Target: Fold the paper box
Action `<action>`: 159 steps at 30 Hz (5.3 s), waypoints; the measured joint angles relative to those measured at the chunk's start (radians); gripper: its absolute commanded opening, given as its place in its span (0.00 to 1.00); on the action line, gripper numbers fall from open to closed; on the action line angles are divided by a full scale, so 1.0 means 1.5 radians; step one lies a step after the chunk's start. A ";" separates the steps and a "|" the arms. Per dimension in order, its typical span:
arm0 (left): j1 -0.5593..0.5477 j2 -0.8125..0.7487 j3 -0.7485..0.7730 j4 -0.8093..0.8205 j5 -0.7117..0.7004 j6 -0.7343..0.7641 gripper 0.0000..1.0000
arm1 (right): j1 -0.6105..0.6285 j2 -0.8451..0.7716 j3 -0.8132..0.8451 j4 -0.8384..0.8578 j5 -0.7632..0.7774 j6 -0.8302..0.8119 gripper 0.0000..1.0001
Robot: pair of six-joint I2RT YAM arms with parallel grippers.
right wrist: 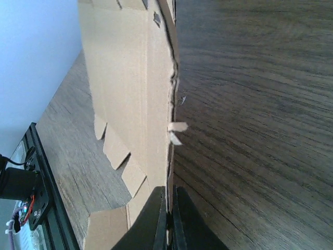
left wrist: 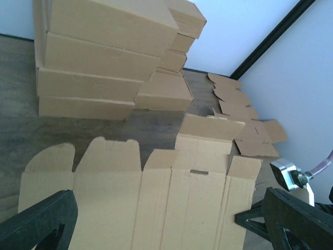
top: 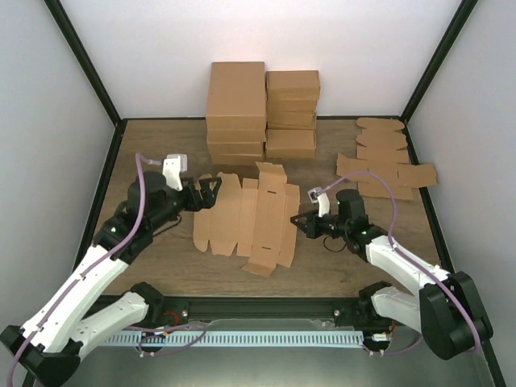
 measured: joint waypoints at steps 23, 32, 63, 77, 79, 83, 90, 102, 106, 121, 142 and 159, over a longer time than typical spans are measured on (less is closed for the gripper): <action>0.031 0.090 0.027 0.013 0.035 0.349 1.00 | 0.045 -0.088 0.027 0.011 0.023 -0.108 0.02; 0.031 0.034 0.009 0.009 0.129 0.387 1.00 | 0.049 -0.092 0.044 -0.028 0.004 -0.144 0.01; 0.031 0.047 -0.027 0.030 0.195 0.306 1.00 | 0.056 0.270 0.540 -0.591 0.272 -0.270 0.01; 0.031 0.018 -0.053 0.035 0.197 0.288 1.00 | 0.267 0.487 0.592 -0.551 0.515 -0.444 0.01; 0.034 -0.002 -0.053 0.035 0.184 0.276 1.00 | 0.296 0.489 0.593 -0.534 0.538 -0.470 0.01; 0.051 -0.014 -0.053 0.021 0.143 0.250 1.00 | 0.335 0.473 0.592 -0.462 0.594 -0.524 0.04; 0.118 -0.002 -0.055 -0.017 0.115 0.202 1.00 | 0.406 0.388 0.537 -0.318 0.659 -0.631 0.30; 0.133 0.008 -0.053 -0.036 0.126 0.222 1.00 | 0.424 0.271 0.481 -0.318 0.644 -0.475 0.61; 0.133 0.038 -0.053 -0.025 0.161 0.249 1.00 | 0.424 0.163 0.442 -0.296 0.555 -0.296 0.55; 0.133 0.293 -0.001 0.013 0.203 0.266 1.00 | 0.424 0.026 0.043 -0.136 0.259 0.247 0.01; 0.132 0.296 -0.021 0.083 0.192 0.203 1.00 | 0.424 0.074 0.006 -0.201 0.257 0.294 0.01; 0.132 0.281 -0.028 0.076 0.151 0.201 1.00 | 0.324 0.084 0.145 -0.347 0.430 0.204 0.01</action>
